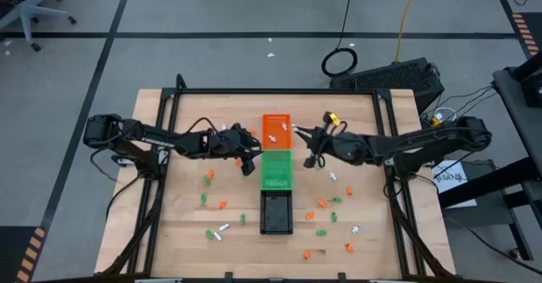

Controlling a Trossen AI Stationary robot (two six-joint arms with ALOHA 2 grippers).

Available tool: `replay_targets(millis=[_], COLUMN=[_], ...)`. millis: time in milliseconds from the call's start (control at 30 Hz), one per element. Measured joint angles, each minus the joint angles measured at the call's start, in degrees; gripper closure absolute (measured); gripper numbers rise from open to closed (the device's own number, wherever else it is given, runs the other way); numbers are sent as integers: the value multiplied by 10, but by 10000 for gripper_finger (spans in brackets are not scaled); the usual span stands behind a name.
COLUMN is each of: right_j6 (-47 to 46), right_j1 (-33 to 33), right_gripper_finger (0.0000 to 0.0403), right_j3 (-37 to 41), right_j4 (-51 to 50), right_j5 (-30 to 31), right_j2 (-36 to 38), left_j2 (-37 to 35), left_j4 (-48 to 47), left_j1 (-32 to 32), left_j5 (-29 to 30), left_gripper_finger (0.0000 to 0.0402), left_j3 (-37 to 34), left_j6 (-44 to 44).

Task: Sort Halloween decoration
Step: Put the white skeleton toy into the orange bin

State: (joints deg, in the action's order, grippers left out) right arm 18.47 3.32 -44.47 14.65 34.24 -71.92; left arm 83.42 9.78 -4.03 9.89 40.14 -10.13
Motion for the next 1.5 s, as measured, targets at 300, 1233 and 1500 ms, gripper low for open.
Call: replay_targets(millis=[300,1233,1500], right_j6=[-9,-52,-48], right_j1=[-98,-187,-186], right_gripper_finger=[399,380,271], right_j3=[-110,-145,-145], right_j4=[-88,-122,-118], right_j5=[-131,-211,-207], right_j2=[-113,-298,-298], left_j2=[-11,-71,-71], left_j4=[-51,-134,-134], left_j1=[13,27,27], left_j5=[7,89,89], left_gripper_finger=[277,277,277], left_j3=[0,0,0], left_j6=[0,-21,-22])
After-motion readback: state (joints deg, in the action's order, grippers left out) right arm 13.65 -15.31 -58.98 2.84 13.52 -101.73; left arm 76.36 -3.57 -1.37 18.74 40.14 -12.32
